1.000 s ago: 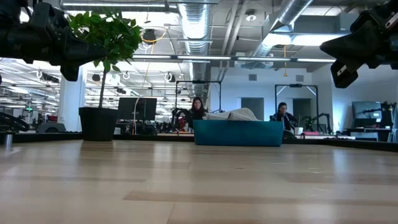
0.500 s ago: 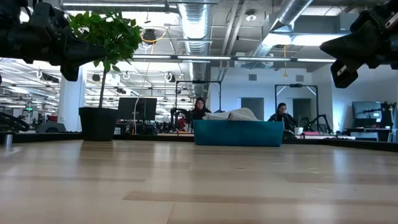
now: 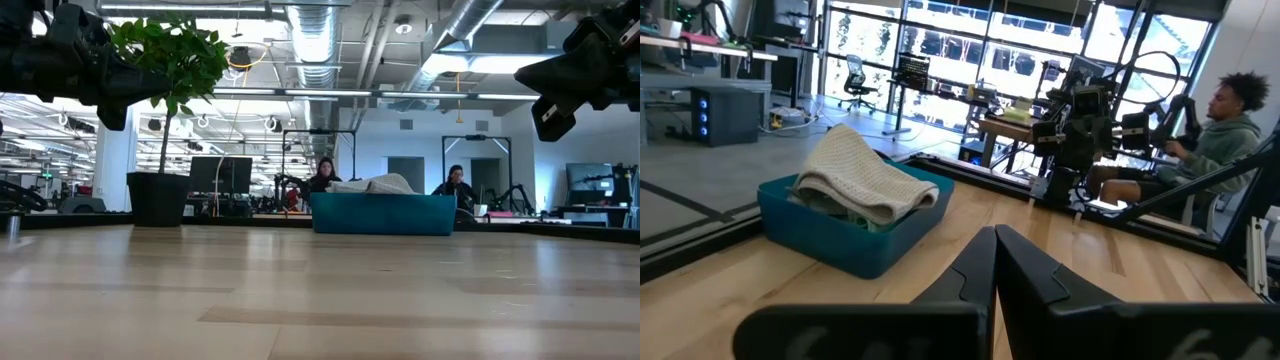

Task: Fold microfiber towels
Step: Return to Home Position

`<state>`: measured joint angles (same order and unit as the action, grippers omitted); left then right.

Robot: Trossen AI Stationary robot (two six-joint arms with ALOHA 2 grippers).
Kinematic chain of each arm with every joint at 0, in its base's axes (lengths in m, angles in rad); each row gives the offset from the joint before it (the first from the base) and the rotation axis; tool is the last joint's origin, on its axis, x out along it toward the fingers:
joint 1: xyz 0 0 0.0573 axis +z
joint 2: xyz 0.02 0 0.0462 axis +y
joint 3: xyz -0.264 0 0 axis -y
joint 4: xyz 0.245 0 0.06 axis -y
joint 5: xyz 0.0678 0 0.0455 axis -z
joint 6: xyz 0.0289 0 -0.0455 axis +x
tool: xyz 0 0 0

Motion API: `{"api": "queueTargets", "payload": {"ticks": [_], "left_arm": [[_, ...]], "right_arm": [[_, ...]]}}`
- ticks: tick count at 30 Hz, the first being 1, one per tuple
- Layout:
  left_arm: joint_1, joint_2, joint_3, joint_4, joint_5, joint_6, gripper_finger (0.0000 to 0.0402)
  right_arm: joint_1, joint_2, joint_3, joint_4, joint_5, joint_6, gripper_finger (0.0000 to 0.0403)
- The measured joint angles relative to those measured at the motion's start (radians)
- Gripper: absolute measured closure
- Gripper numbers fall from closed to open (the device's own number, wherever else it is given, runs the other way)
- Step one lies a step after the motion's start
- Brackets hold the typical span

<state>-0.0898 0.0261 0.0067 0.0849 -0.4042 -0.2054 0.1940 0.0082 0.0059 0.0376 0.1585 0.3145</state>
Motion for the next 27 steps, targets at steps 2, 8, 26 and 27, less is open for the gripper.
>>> {"api": "queueTargets", "payload": {"ticks": [2, 8, 26, 27], "left_arm": [[0.000, 0.000, 0.000, 0.000, 0.000, 0.000, 0.0401], [0.000, 0.000, 0.000, 0.000, 0.000, 0.000, 0.0401], [0.000, 0.000, 0.000, 0.000, 0.000, 0.000, 0.0401], [0.000, 0.000, 0.000, 0.000, 0.000, 0.000, 0.0401]], "right_arm": [[0.000, 0.000, 0.000, 0.000, 0.000, 0.000, 0.0367], [0.000, 0.000, 0.000, 0.000, 0.000, 0.000, 0.0368], [0.000, 0.000, 0.000, 0.000, 0.000, 0.000, 0.0370], [0.000, 0.000, 0.000, 0.000, 0.000, 0.000, 0.0370]]}}
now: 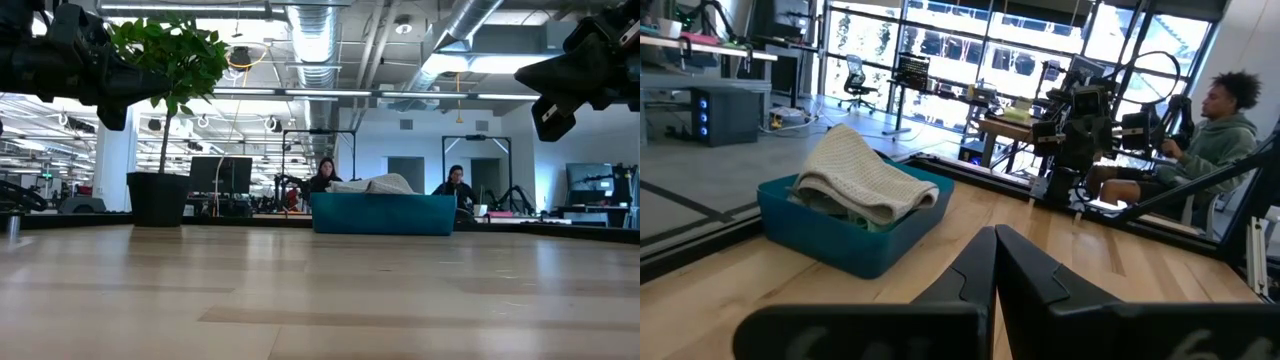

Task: Fold microfiber towels
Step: Return to Home Position

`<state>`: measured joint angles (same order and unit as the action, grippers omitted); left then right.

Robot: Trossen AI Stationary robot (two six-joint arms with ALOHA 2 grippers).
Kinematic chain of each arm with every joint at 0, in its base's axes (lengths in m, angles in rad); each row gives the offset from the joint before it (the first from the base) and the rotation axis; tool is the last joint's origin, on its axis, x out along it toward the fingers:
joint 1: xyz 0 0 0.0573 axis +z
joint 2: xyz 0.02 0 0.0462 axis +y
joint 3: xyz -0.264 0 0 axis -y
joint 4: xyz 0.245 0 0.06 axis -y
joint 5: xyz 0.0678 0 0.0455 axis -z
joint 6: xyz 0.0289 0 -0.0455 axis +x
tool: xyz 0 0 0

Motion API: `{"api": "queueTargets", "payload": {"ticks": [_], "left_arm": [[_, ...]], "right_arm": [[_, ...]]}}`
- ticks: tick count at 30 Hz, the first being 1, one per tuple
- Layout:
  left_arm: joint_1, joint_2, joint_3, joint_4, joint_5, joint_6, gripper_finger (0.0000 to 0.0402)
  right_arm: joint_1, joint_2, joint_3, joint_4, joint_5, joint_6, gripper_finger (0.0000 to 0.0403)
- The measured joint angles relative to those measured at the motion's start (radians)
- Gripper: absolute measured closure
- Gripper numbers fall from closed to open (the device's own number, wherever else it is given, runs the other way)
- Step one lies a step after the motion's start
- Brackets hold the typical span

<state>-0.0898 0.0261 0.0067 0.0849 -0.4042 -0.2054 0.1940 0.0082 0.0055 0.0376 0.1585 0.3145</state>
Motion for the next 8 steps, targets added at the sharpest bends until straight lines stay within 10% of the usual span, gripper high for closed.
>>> {"api": "queueTargets", "payload": {"ticks": [8], "left_arm": [[0.000, 0.000, 0.000, 0.000, 0.000, 0.000, 0.0401]], "right_arm": [[0.000, 0.000, 0.000, 0.000, 0.000, 0.000, 0.0371]]}}
